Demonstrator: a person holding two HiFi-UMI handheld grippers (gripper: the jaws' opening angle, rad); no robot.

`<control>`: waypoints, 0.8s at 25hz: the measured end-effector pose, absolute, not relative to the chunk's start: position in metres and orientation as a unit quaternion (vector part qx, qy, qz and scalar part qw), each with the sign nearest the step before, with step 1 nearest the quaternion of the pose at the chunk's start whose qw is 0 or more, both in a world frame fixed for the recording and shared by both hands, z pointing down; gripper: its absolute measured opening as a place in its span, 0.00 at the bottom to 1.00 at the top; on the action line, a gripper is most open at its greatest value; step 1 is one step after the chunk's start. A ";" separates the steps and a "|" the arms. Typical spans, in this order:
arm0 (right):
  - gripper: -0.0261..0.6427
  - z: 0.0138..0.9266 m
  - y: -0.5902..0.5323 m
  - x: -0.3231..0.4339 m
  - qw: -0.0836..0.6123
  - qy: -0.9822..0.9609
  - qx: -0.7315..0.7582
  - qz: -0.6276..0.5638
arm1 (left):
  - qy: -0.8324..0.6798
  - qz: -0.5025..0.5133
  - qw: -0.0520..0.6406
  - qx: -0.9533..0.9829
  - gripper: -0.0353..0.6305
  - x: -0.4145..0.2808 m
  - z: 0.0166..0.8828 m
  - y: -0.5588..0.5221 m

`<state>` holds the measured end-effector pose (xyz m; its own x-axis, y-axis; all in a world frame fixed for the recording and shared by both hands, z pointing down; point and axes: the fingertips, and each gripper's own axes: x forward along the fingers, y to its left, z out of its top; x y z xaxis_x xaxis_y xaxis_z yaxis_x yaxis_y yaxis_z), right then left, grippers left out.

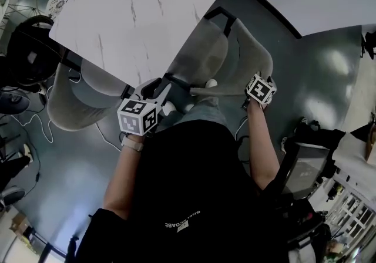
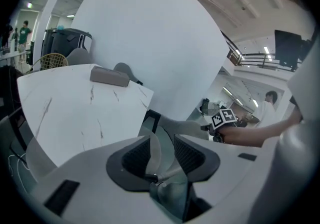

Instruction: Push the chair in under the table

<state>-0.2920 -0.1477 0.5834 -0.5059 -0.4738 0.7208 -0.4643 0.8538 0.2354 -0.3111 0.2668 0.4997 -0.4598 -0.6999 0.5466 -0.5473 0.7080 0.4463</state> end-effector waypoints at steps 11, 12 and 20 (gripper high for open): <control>0.11 0.450 -0.016 -0.312 0.244 -0.963 0.027 0.113 | -0.825 -0.148 0.294 0.459 0.26 -0.323 0.435 0.210; 0.10 0.433 -0.008 -0.310 0.224 -0.967 0.007 0.123 | -0.822 -0.149 0.286 0.470 0.26 -0.323 0.425 0.202; 0.06 0.318 0.011 -0.276 0.104 -0.977 -0.107 0.153 | -0.800 -0.141 0.216 0.542 0.15 -0.302 0.344 0.130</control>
<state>-0.2757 0.0110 0.3178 -0.9557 0.2401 0.1700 0.1767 0.9305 -0.3209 -0.3025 0.1295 0.3444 -0.3186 -0.9283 0.1918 -0.8061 0.3718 0.4604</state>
